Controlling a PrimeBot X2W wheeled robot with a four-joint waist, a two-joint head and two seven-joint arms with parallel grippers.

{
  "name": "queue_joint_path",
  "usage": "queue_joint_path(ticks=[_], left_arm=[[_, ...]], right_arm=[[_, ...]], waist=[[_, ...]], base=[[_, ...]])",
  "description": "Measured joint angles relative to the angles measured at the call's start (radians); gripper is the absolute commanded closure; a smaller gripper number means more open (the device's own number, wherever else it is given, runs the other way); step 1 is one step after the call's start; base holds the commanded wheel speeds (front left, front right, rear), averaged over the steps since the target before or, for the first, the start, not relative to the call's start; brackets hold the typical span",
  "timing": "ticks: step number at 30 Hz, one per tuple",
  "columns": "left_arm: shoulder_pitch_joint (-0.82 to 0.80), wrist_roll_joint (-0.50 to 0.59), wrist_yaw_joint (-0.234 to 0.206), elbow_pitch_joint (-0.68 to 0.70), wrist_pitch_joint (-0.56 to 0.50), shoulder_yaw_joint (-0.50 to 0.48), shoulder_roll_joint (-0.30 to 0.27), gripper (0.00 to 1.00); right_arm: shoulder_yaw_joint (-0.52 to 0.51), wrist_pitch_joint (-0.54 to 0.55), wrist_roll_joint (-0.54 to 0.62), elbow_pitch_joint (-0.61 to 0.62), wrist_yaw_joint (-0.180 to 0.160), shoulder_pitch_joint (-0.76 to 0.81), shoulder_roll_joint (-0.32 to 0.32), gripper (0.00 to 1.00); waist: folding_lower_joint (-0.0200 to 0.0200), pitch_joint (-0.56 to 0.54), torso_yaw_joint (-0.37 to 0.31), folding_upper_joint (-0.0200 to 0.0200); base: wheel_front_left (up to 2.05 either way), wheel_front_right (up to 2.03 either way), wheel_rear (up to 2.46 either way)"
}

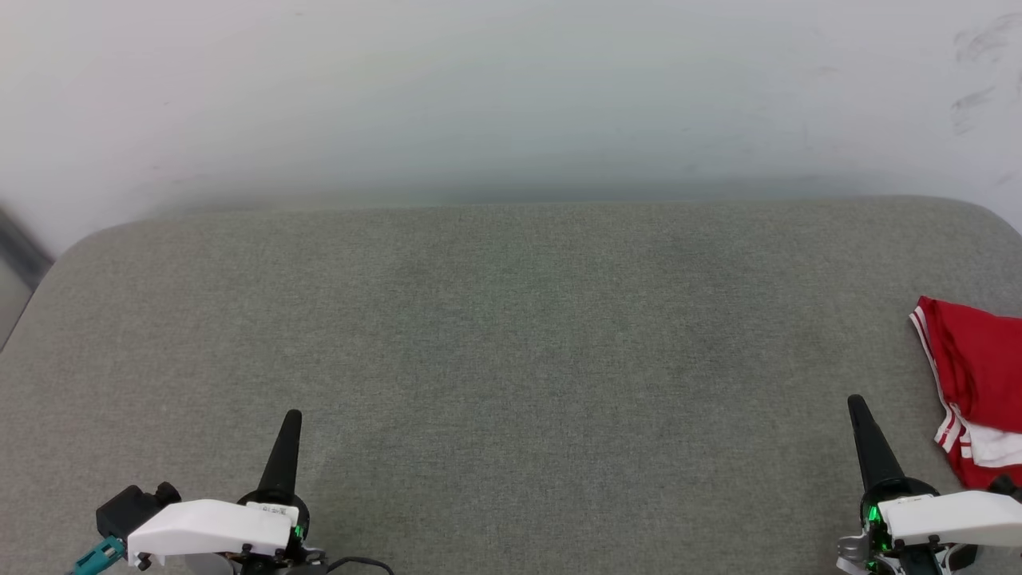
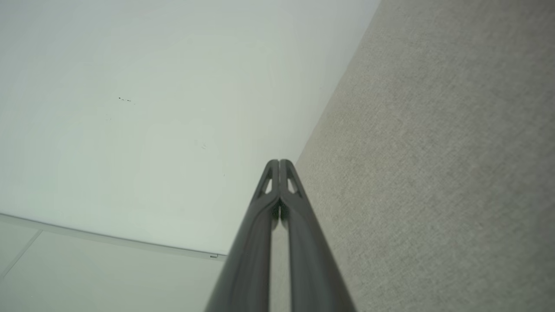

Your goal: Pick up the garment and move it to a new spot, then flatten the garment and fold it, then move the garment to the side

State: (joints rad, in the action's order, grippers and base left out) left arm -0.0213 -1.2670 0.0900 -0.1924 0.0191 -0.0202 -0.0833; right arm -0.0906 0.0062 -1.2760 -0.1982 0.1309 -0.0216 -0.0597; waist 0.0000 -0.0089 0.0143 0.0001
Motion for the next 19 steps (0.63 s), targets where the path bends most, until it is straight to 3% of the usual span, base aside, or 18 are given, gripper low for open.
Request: queue_joint_path(ticks=[19], left_arm=[[-0.032, -0.169, 0.018, -0.023, -0.044, -0.023, 0.000, 1.00]], right_arm=[[-0.003, 0.044, -0.155, -0.021, 0.000, -0.036, 0.000, 1.00]], waist=[[0.0000, 0.005, -0.006, 0.0000]], base=[[0.00, 0.00, 0.00]])
